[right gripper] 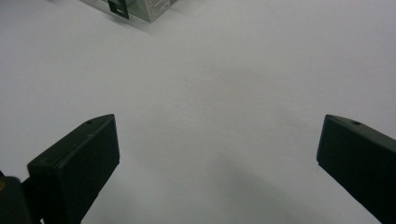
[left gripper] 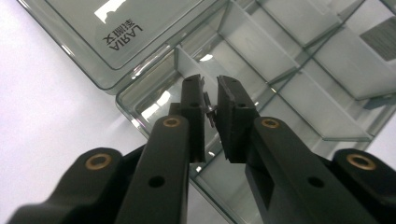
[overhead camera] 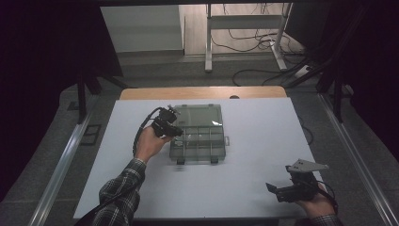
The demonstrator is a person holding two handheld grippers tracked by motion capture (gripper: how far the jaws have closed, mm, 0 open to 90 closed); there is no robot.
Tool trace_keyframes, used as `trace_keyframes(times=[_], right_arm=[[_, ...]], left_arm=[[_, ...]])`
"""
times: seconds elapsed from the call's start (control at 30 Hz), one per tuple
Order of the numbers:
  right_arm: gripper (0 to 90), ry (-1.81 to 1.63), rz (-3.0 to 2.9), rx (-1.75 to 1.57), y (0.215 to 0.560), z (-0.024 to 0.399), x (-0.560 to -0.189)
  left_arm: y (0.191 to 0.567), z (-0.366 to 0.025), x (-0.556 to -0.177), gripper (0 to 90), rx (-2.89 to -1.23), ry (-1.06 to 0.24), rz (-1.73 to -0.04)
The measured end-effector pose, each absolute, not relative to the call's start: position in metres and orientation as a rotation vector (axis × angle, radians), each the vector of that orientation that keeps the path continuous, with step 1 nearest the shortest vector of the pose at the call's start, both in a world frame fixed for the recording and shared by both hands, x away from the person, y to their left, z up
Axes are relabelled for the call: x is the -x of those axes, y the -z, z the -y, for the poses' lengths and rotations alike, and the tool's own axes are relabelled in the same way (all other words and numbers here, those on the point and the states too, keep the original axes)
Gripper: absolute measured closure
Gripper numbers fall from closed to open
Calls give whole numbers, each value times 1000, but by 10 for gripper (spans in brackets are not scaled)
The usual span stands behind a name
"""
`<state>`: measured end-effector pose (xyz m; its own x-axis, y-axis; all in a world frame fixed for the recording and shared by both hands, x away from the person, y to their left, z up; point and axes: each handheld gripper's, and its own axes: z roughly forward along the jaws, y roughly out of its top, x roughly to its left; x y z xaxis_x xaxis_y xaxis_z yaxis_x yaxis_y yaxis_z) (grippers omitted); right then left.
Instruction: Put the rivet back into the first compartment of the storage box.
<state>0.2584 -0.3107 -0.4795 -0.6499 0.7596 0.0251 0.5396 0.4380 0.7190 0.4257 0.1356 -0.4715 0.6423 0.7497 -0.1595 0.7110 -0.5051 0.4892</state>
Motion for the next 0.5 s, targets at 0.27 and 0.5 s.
trace_keyframes(times=[0.27, 0.5], right_arm=[[0, -1029, -2392, -1112, 479, 310, -258], [0, -1027, -2392, -1113, 480, 310, -258]], left_arm=[[463, -140, -421, 682, -2308, -114, -1122], [457, -146, -413, 489, -2269, -127, -1113]])
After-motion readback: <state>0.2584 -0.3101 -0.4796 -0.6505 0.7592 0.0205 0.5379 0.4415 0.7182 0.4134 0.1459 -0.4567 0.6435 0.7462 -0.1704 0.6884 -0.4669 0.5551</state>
